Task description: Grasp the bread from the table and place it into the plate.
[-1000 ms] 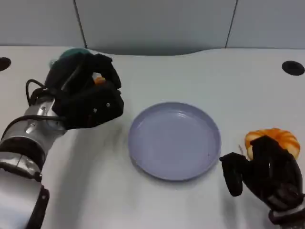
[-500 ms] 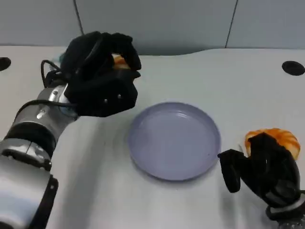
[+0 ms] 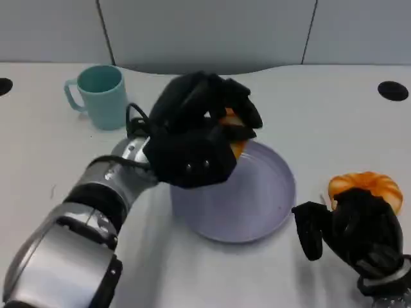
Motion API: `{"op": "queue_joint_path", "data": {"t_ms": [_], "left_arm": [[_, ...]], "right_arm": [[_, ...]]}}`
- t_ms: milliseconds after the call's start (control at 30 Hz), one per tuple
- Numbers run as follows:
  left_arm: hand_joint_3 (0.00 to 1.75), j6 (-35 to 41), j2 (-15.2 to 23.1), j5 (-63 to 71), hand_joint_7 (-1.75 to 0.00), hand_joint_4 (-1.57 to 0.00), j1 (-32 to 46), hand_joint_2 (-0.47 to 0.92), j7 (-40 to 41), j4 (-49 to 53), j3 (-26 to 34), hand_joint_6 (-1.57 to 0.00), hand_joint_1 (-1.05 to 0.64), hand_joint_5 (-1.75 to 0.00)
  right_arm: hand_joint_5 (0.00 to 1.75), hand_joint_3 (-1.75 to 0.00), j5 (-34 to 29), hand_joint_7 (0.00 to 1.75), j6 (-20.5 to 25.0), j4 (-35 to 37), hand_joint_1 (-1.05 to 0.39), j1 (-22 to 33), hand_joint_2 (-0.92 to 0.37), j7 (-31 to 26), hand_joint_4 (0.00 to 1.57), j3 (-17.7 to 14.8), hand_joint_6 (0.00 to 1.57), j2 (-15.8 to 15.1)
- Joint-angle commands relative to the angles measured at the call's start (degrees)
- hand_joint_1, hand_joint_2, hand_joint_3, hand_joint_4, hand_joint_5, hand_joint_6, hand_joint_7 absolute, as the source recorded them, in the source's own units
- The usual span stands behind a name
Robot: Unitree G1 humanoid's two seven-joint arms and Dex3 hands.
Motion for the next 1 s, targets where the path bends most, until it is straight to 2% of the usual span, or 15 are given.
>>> {"op": "queue_joint_path", "data": {"t_ms": [33,167,267,300,367,400,533,633,733,767,800,867,900,967,1000], "left_arm": [[0.00,-1.97,-0.53,-0.14,-0.20,-1.09,1.05,0.77,-1.51,-0.13,-0.78,-1.34,-0.50,-1.24],[0.00,-1.80,-0.68,-0.20,-0.14,-1.06,1.54,0.77,-4.09,-0.08,-1.23,-1.36,-0.51,-1.31],[0.00,-1.60,-0.71,0.13,-0.12,-1.05,1.78,0.78,-4.56,-0.14,-1.67,-1.38,-0.51,-1.30],[0.00,-1.33,-0.79,-0.58,-0.11,-1.03,1.85,0.77,-6.01,-0.03,-1.24,-1.38,-0.51,-1.25],[0.00,-0.21,-0.84,-1.33,-0.06,-1.06,1.80,0.77,-8.23,0.08,-0.77,-1.35,-0.55,-0.88],[0.00,0.11,-0.85,-1.50,-0.05,-1.07,1.79,0.77,-8.85,0.05,-0.61,-1.34,-0.56,-0.82],[0.00,0.39,-0.86,-1.63,-0.04,-1.09,1.85,0.77,-9.49,-0.17,-0.35,-1.34,-0.57,-0.73],[0.02,-0.47,-0.83,-3.59,-0.01,-1.02,2.02,0.86,-11.20,-0.38,1.17,-1.19,-0.65,-0.63],[0.02,-0.77,-0.86,-4.92,-0.01,-1.01,2.01,0.90,-12.62,-0.52,1.96,-1.17,-0.67,-0.59],[0.02,-0.83,-0.84,-5.29,-0.01,-1.01,1.99,0.91,-13.01,-0.56,2.17,-1.17,-0.68,-0.58],[0.02,-0.86,-0.82,-5.54,-0.01,-1.02,1.98,0.92,-13.30,-0.59,2.31,-1.17,-0.68,-0.57],[0.02,-0.89,-0.67,-5.61,-0.01,-1.02,1.87,0.92,-13.52,-0.67,2.40,-1.17,-0.68,-0.56],[0.02,-0.97,-0.59,-5.62,-0.01,-1.03,1.82,0.92,-13.55,-0.73,2.44,-1.16,-0.69,-0.55],[0.05,-1.13,-0.47,-5.68,-0.01,-1.04,1.74,0.92,-13.54,-0.81,2.55,-1.14,-0.70,-0.53],[0.06,-1.19,-0.38,-5.57,0.00,-1.04,1.69,0.92,-13.32,-0.87,2.51,-1.12,-0.71,-0.53]], "right_arm": [[1.75,0.00,-0.16,0.72,-2.10,-0.05,-0.42,-0.19,-0.88,-0.32,0.88,-0.48,1.00,-0.10],[1.75,0.00,0.28,0.60,-2.33,-0.31,-0.42,0.29,-0.88,-0.52,0.87,-0.83,1.04,0.74],[1.75,0.00,-0.47,0.78,-2.60,-0.66,-0.45,0.59,-0.89,-0.41,0.88,-0.38,1.01,0.50],[1.75,0.00,-0.23,0.79,-2.01,-0.66,-0.44,0.61,-0.89,-0.23,0.88,-0.48,1.00,0.52],[1.75,0.00,0.90,0.77,-1.24,-0.48,-0.38,0.46,-0.87,0.63,0.88,-1.19,0.97,1.02],[1.75,0.00,1.20,0.76,-1.05,-0.42,-0.37,0.40,-0.87,0.90,0.88,-1.42,0.96,1.16],[1.75,0.00,1.14,0.74,-0.91,-0.38,-0.36,0.31,-0.87,1.20,0.88,-1.84,0.96,1.28],[1.75,-0.01,0.45,0.64,-0.63,-0.17,-0.40,-0.01,-0.90,1.72,0.86,-1.42,0.98,0.59],[1.75,0.00,0.37,0.58,-2.35,-0.26,-0.42,0.19,-0.89,0.37,0.87,-1.92,1.03,1.22],[1.75,0.00,0.08,0.59,-2.21,-1.02,-0.42,0.73,-0.88,-0.93,0.88,-1.71,1.06,1.49],[1.75,0.00,-0.13,0.78,-1.96,-1.61,-0.41,1.14,-0.86,-1.85,0.89,-1.48,1.03,1.65],[1.75,0.00,-0.35,0.93,-1.34,-2.33,-0.41,1.55,-0.85,-2.79,0.90,-1.07,0.99,1.70],[1.66,-0.01,-0.73,0.88,1.09,-0.86,-0.42,0.56,-0.87,-0.74,0.89,-0.43,0.95,0.24],[1.21,-0.06,-1.45,0.40,5.98,1.83,-0.46,-0.93,-0.91,2.57,0.92,0.56,1.00,-2.29],[1.52,-0.04,-1.83,0.22,7.01,3.02,-0.42,-1.31,-0.91,3.00,0.87,0.69,1.04,-2.91]]}}
